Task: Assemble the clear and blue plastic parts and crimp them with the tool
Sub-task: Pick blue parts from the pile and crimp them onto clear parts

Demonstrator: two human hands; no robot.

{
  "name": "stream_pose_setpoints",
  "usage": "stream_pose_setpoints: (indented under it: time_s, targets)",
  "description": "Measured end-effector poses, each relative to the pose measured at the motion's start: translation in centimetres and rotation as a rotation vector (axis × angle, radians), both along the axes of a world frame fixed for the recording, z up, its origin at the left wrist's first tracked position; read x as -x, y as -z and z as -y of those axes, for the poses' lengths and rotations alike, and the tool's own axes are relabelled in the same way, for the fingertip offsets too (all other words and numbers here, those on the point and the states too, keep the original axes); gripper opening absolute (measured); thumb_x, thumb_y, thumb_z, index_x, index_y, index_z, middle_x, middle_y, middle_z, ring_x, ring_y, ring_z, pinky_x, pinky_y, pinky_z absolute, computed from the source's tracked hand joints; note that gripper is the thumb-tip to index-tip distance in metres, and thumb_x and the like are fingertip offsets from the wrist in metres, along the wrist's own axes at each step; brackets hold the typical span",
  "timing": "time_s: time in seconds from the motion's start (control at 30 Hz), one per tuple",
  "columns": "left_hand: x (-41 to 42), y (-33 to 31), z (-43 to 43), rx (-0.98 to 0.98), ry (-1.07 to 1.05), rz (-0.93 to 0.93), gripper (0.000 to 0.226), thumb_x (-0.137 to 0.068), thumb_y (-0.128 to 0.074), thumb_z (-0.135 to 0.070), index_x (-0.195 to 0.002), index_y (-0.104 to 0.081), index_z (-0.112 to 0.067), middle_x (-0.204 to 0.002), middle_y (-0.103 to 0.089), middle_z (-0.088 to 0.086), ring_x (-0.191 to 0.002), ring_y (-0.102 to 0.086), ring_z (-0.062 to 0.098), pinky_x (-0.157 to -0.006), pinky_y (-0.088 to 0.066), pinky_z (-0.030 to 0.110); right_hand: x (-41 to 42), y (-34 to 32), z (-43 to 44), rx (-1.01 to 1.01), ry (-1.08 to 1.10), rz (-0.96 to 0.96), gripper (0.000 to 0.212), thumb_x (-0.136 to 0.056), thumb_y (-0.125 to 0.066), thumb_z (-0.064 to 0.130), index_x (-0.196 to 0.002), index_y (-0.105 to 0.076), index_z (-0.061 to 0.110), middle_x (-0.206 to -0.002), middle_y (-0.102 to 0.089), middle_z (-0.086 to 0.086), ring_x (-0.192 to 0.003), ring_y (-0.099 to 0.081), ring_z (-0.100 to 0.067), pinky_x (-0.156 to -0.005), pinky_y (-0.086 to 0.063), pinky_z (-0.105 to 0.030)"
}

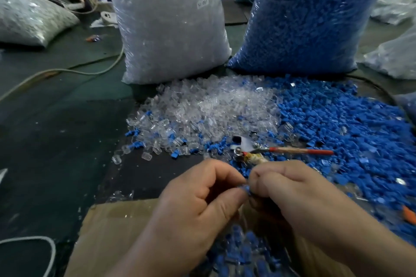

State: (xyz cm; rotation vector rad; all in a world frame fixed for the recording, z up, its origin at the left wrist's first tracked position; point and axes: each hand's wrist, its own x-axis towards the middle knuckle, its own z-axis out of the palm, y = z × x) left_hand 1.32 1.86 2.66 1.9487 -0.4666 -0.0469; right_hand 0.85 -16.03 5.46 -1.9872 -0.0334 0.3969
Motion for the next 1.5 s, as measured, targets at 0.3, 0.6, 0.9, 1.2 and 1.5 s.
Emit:
stream_pose_setpoints:
  time_s: [0.3,0.6,0.9,1.2,1.5]
  targets:
    - [-0.9,0.8,-1.5,-0.488,0.085,0.095,0.025,-0.08,-0.07,-0.04,-0.098,-0.057,-0.052,-0.101,-0.061,-0.034,-0.092,-0.059,-0.007,-0.061,-0.047,0.017,0.3,1.7,2.4,0.926,-0.067,0.386,0.026,-0.093,-0.041,0.055,-0.092,-0.051,0.031,-0.083,-0.059,0.011,-0.074,-0.058,-0.015,-0.062,-0.05,-0.034]
    - [-1.1,1.2,-1.0,-0.44,0.045,0.154,0.012,-0.081,-0.059,-0.049,-0.092,-0.058,-0.05,-0.102,-0.058,-0.027,-0.09,-0.06,-0.005,-0.06,-0.046,0.019,-0.9,3.2,1.3,0.953,-0.087,0.508,0.044,-0.088,-0.039,0.071,-0.108,-0.05,0.034,-0.095,-0.052,0.009,-0.087,-0.056,-0.02,-0.058,-0.034,-0.033]
    - [-2.1,2.5,-0.1,-0.724,-0.017,0.248,0.045,-0.089,-0.056,-0.038,-0.134,-0.06,-0.039,-0.11,-0.051,-0.021,-0.102,-0.049,0.005,-0.082,-0.042,0.023,-1.4,3.6,0.3,0.914,-0.136,0.523,0.029,-0.098,-0.039,0.053,-0.107,-0.054,0.029,-0.097,-0.056,0.005,-0.088,-0.059,-0.025,-0.058,-0.034,-0.034]
    - [-2.2,2.3,0.0,-0.605,-0.085,0.196,0.01,-0.086,-0.054,-0.044,-0.094,-0.06,-0.043,-0.093,-0.051,-0.029,-0.093,-0.049,-0.01,-0.073,-0.036,0.011,-1.4,3.6,0.1,0.873,-0.096,0.506,0.02,-0.096,-0.043,0.046,-0.09,-0.037,0.028,-0.077,-0.041,0.01,-0.068,-0.043,-0.019,-0.054,-0.033,-0.033]
    - [-1.6,2.5,-0.2,-0.151,-0.338,0.016,0.024,-0.089,-0.067,-0.029,-0.097,-0.067,-0.051,-0.102,-0.063,-0.034,-0.093,-0.06,-0.014,-0.069,-0.046,0.014,-1.1,3.5,0.9,0.764,-0.022,0.497,0.017,-0.088,-0.046,0.044,-0.098,-0.047,0.03,-0.076,-0.05,0.011,-0.064,-0.048,-0.007,-0.054,-0.042,-0.03]
